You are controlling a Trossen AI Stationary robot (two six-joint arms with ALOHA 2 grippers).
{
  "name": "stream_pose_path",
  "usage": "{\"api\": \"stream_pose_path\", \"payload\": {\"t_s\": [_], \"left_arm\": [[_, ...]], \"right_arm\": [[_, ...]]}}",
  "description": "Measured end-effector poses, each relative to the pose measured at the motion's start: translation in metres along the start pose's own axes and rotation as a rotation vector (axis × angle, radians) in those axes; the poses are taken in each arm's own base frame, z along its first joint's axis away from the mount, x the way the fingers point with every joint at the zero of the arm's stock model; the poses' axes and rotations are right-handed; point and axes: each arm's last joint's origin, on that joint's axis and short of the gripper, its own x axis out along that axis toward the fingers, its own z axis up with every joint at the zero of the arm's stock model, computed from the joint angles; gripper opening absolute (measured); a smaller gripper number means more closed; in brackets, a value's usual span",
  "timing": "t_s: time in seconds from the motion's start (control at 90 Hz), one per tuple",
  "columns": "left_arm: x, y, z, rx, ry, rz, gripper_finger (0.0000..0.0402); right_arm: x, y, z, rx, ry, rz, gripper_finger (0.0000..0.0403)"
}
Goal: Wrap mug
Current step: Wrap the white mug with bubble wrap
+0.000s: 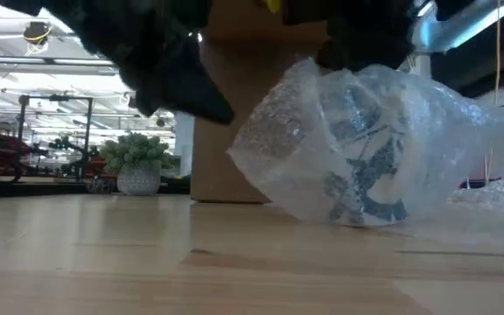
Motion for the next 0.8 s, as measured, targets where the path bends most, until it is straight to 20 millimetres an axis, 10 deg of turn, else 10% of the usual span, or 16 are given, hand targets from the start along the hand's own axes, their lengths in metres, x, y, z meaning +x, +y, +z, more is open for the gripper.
{"api": "stream_pose_path", "payload": {"t_s": [0.311,0.8], "left_arm": [[0.018,-0.007,-0.008,-0.017,-0.035,-0.058,0.0],[-0.009,-0.016,0.003,-0.057,-0.056,-0.122,0.0]], "right_arm": [[0.017,0.006,0.01,0.022,-0.176,0.078,0.0001],[0.009,0.006,0.04,0.015,-0.446,0.164,0.0001]]}}
